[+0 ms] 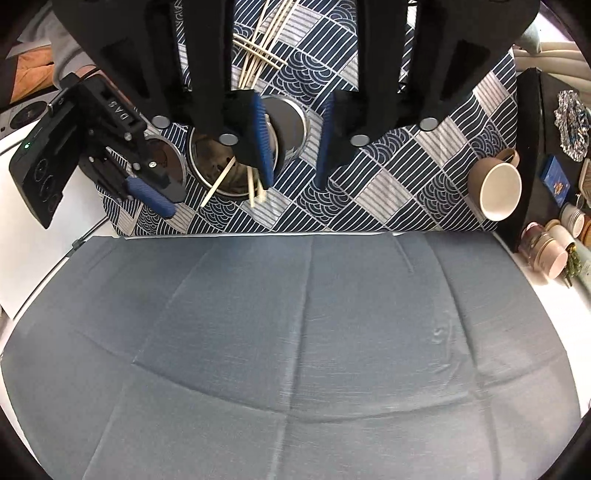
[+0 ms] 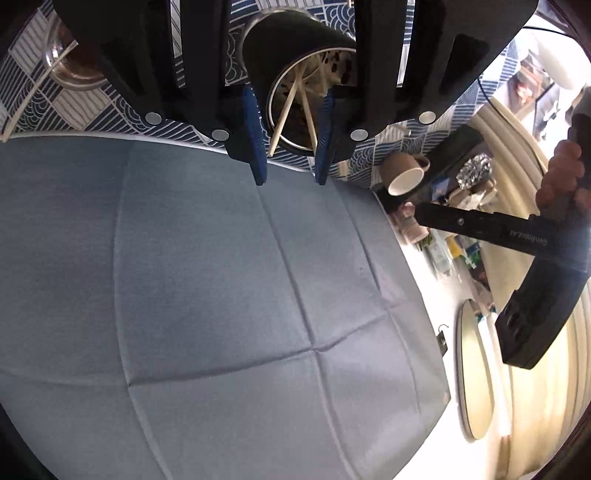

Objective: Organize utensils
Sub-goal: 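Move the right tool back toward the remaining chopsticks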

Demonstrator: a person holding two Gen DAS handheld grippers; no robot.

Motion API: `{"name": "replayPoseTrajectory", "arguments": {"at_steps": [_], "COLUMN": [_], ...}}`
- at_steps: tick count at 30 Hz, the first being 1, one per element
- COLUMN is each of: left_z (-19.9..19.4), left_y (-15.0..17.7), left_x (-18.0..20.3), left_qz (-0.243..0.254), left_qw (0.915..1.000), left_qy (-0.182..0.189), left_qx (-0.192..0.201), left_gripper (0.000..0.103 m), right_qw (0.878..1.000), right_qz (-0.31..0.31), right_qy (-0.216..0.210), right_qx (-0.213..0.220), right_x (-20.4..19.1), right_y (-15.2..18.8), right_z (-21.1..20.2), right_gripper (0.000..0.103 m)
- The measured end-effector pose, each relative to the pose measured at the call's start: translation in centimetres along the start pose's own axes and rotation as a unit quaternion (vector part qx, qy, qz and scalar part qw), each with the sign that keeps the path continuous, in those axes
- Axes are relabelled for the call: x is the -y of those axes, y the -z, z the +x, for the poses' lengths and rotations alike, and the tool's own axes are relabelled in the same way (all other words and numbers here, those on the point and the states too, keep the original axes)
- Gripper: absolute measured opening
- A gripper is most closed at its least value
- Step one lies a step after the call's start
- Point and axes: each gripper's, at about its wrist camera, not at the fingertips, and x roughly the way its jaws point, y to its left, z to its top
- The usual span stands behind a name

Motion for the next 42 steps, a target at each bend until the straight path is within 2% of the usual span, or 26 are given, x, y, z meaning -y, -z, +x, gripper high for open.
{"name": "replayPoseTrajectory", "arguments": {"at_steps": [3,7,9,12,14,18,22,26,30,42], "left_z": [-0.7,-1.3,-1.8,-2.1,-2.1,-2.2,-2.0,-1.4,-0.4,3.8], "left_y": [0.6,1.5,2.0,2.6,3.1,4.0,5.0,6.0,7.2,12.0], "left_x": [-0.3,-0.8,-1.2,-1.6,-2.1,-2.9,-3.6,-3.9,-4.0,-3.6], "left_qz": [-0.003,-0.008,-0.011,-0.014,-0.020,-0.033,-0.040,-0.032,-0.026,0.003], "left_qw": [1.0000,1.0000,0.9999,0.9998,0.9997,0.9994,0.9989,0.9986,0.9979,0.9918], "left_qy": [-0.002,-0.004,-0.008,-0.011,-0.008,-0.006,-0.010,-0.026,-0.027,-0.030], "left_qx": [0.003,0.002,0.003,0.001,-0.007,-0.013,-0.020,-0.032,-0.053,-0.124], "left_gripper": [0.044,0.048,0.054,0.058,0.059,0.061,0.071,0.080,0.084,0.085], "right_qw": [1.000,1.000,1.000,0.999,0.999,0.999,0.998,0.998,0.997,0.993], "right_qz": [-0.001,-0.005,-0.008,-0.013,-0.015,-0.021,-0.022,-0.016,-0.011,-0.009], "right_qy": [0.008,0.017,0.021,0.029,0.036,0.044,0.056,0.065,0.075,0.090], "right_qx": [0.001,0.006,0.007,0.008,0.010,0.006,-0.002,-0.013,-0.029,-0.079], "right_x": [-0.4,-1.2,-1.7,-2.4,-2.9,-3.6,-4.0,-4.1,-4.3,-5.0], "right_y": [0.0,-0.1,-0.2,-0.3,-0.2,0.0,0.3,0.9,1.6,4.5], "right_z": [-0.7,-1.8,-2.1,-2.8,-3.3,-3.9,-4.5,-4.9,-4.9,-5.0], "right_gripper": [0.032,0.040,0.045,0.054,0.063,0.072,0.084,0.085,0.085,0.086]}}
